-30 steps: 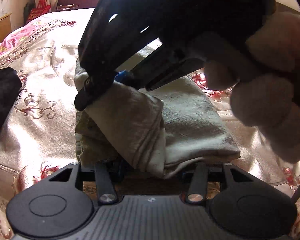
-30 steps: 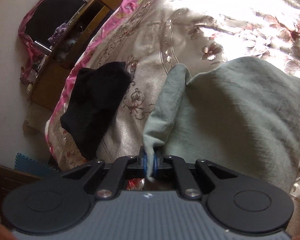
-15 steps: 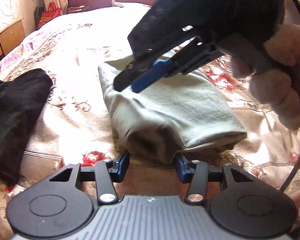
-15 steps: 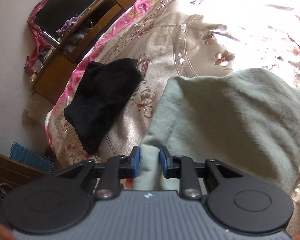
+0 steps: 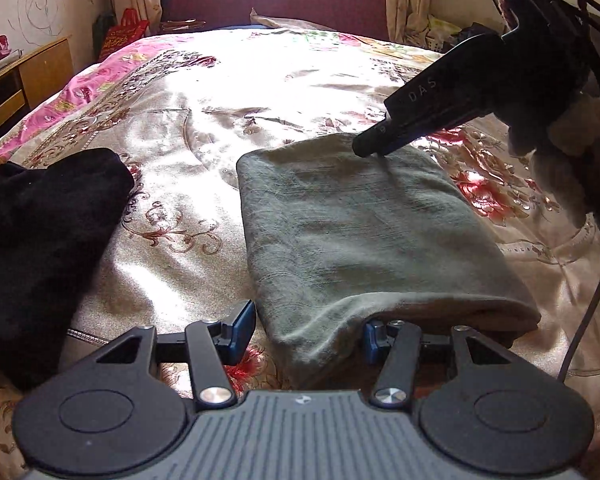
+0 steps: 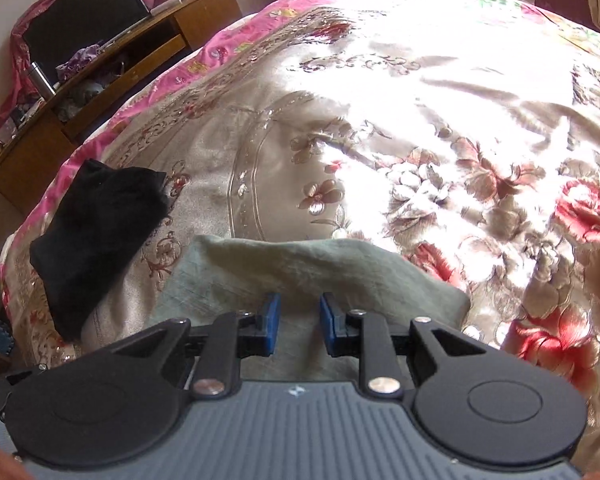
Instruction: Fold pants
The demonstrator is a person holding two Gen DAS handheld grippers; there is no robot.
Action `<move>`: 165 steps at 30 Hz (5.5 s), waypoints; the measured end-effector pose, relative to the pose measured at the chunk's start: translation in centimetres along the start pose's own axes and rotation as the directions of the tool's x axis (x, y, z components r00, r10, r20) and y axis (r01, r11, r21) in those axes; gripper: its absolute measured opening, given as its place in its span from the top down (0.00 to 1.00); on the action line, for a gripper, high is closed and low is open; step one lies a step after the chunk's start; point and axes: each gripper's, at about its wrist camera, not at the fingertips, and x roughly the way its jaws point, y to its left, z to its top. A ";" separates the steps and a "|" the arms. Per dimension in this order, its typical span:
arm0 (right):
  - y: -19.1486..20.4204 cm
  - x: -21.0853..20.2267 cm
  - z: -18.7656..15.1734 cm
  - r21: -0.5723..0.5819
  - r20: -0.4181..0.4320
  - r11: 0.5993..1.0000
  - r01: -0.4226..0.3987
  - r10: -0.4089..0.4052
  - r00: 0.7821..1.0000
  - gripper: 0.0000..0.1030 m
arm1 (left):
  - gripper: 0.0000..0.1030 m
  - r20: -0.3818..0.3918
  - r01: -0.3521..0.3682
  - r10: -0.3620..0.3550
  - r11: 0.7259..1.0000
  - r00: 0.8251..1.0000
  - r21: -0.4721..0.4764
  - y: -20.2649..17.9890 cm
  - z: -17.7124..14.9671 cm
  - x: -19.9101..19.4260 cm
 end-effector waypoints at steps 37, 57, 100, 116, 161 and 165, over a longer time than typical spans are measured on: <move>-3.5 -5.2 1.0 -0.117 -0.002 0.993 -0.005 0.004 1.000 0.77 | 0.36 0.065 -0.064 0.063 0.998 0.996 0.027 1.0 4.0 -2.1; -3.7 -1.4 -4.0 0.017 0.016 0.999 -0.035 0.035 0.999 0.75 | 0.35 0.141 -0.046 0.030 0.992 0.990 0.118 -2.0 7.5 5.1; -6.1 -4.9 -10.6 0.298 0.018 0.954 0.009 -0.015 1.000 0.65 | 0.23 0.008 -0.105 0.105 0.985 0.994 0.138 -2.5 4.2 6.3; -6.7 -3.8 -9.9 0.351 0.010 0.936 0.025 -0.030 0.999 0.56 | 0.23 0.021 -0.079 0.076 0.968 0.997 0.239 -3.4 5.2 5.8; 7.5 -17.2 -15.5 0.495 -0.073 0.839 0.224 -0.216 0.974 0.57 | 0.18 -0.136 -0.030 0.052 0.987 0.989 0.158 -9.5 3.4 -7.5; 7.6 -17.1 -15.6 0.492 -0.076 0.840 0.229 -0.221 0.972 0.57 | 0.19 -0.150 -0.015 0.038 0.988 0.988 0.153 -9.2 3.4 -7.2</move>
